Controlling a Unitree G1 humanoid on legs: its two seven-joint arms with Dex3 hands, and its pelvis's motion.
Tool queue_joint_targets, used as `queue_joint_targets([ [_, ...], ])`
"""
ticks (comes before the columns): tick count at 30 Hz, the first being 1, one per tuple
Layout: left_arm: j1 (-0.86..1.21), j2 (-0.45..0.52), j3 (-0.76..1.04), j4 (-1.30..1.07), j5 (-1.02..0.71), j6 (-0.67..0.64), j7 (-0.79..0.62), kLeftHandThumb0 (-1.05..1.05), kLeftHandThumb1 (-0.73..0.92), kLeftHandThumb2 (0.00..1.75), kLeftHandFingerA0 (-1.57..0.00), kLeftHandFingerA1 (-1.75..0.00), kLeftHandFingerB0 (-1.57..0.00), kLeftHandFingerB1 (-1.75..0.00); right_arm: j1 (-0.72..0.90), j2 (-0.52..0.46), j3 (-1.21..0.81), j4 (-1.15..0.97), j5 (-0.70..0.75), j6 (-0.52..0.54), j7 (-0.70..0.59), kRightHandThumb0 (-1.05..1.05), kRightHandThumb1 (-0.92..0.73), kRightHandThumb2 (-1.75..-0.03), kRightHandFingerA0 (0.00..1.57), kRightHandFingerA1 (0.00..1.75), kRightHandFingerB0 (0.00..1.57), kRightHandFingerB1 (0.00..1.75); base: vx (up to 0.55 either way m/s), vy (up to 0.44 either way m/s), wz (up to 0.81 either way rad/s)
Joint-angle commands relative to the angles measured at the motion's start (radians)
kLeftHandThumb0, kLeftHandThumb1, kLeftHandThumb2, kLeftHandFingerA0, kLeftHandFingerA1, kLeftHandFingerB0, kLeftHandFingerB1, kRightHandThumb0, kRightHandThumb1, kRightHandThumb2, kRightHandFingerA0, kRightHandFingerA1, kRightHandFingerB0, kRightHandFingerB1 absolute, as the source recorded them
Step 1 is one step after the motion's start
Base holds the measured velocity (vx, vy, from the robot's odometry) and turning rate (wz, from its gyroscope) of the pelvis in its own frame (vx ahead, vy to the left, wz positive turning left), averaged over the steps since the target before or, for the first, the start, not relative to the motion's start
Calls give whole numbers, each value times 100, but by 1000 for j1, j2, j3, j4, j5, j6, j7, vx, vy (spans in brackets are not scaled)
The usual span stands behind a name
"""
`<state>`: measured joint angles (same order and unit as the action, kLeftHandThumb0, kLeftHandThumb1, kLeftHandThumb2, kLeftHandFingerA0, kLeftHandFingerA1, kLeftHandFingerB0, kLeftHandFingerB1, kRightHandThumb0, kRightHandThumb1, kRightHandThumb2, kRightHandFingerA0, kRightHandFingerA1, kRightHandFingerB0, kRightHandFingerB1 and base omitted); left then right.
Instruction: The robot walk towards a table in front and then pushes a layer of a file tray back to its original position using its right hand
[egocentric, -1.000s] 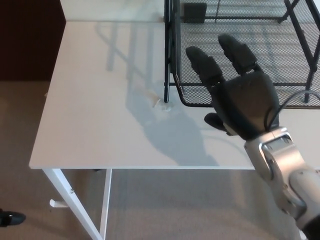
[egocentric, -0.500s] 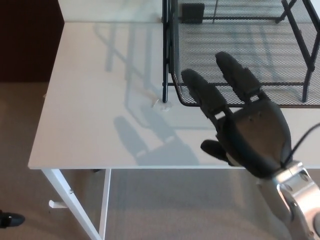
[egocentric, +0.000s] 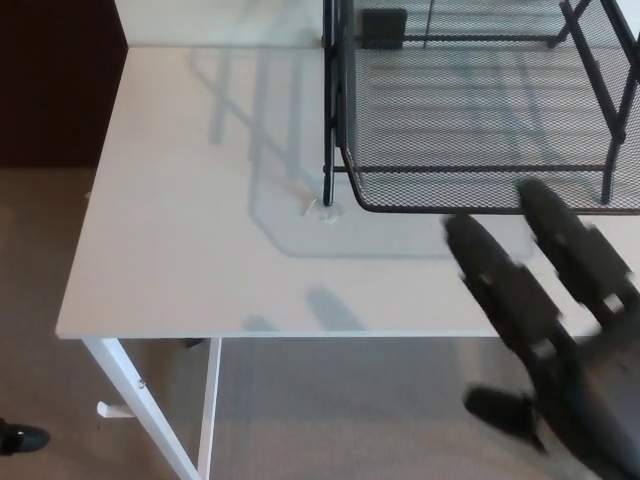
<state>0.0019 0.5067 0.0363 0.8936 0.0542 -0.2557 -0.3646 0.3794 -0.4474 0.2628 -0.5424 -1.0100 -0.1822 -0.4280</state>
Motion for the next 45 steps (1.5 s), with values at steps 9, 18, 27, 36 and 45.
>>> queue_joint_targets([
  [9, 80, -12, -1, 17, 15, -21, 35, -34, 45, 54, -77, -43, -56, -38, 194, 61, -149, 449, 451, -196, 23, -60, -39, -71, 0, 6, 6, 11, 0, 0, 0],
  [18, 70, -15, 12, 12, 2, 2, 33, -32, 45, 54, -76, -43, -55, -38, 21, 165, -210, 763, 761, -73, 338, -73, -47, -79, 0, 14, 0, 1, 0, 0, 0],
  [27, 67, -7, 3, 16, 17, -15, 28, -34, 45, 54, -76, -43, -55, -38, -41, 248, -325, 893, 980, 9, 541, -63, -41, -82, 0, 27, 0, 19, 0, 0, 0],
  [36, 68, -4, 4, -1, 17, -15, 28, -35, 46, 54, -76, -43, -55, -38, -60, 259, -345, 915, 970, -2, 574, -64, -42, -82, 0, 24, 0, 16, 0, 0, 0],
  [45, 51, -6, 4, 14, 13, -9, 14, -34, 46, 54, -74, -43, -55, -38, -67, 261, -357, 930, 954, -11, 590, -64, -42, -83, 1, 28, 0, 18, 0, 0, 0],
])
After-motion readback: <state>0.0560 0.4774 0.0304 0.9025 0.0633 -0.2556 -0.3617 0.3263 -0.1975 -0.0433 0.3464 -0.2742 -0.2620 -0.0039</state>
